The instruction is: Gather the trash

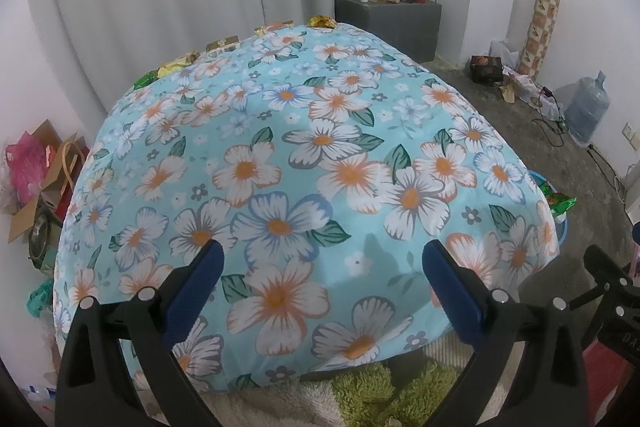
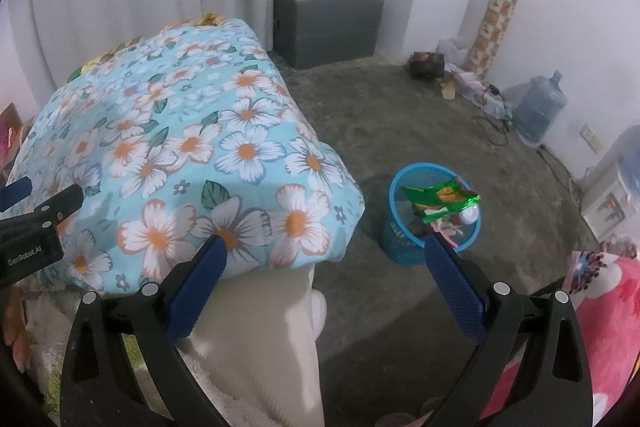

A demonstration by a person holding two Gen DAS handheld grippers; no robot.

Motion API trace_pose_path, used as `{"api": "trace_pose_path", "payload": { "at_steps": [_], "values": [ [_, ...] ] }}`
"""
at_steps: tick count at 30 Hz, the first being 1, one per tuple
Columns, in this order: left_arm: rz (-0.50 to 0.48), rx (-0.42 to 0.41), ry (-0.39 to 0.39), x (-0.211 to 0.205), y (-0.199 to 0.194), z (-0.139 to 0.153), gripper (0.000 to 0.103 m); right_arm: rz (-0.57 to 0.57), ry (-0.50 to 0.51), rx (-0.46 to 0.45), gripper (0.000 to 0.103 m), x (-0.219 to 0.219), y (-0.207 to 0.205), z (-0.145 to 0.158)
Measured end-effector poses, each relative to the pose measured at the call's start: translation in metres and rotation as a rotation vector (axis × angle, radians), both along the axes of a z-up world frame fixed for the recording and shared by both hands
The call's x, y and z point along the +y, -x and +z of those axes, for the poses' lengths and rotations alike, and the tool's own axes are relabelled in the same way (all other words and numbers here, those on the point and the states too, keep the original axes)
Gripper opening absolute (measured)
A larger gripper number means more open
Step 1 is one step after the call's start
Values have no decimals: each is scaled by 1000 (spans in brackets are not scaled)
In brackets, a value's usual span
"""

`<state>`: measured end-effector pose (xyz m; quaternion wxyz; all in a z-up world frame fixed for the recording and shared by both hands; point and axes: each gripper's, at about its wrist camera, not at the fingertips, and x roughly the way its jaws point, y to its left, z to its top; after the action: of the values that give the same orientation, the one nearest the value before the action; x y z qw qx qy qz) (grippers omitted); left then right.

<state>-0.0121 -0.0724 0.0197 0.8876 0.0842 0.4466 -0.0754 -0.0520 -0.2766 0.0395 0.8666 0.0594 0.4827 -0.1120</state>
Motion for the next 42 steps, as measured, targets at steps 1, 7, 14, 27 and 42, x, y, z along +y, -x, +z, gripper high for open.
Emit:
{"api": "trace_pose_path", "payload": {
  "at_steps": [1,7,14,27,42],
  "values": [
    [0,1,2,0,-1,0,97,0,1,0,95,0,0,0],
    [-4,3,1,0,-1,0,97,0,-1,-5,95,-1,0,1],
    [-7,7,-4,-1,0,-1,97,0,-1,-5,95,0,0,1],
    [-6,11,-3,-2,1,-2,97,1,1,-6,95,2,1,2],
    [-11,18,-9,-3,1,-4,97,2,0,-5,95,2,2,3]
  ]
}}
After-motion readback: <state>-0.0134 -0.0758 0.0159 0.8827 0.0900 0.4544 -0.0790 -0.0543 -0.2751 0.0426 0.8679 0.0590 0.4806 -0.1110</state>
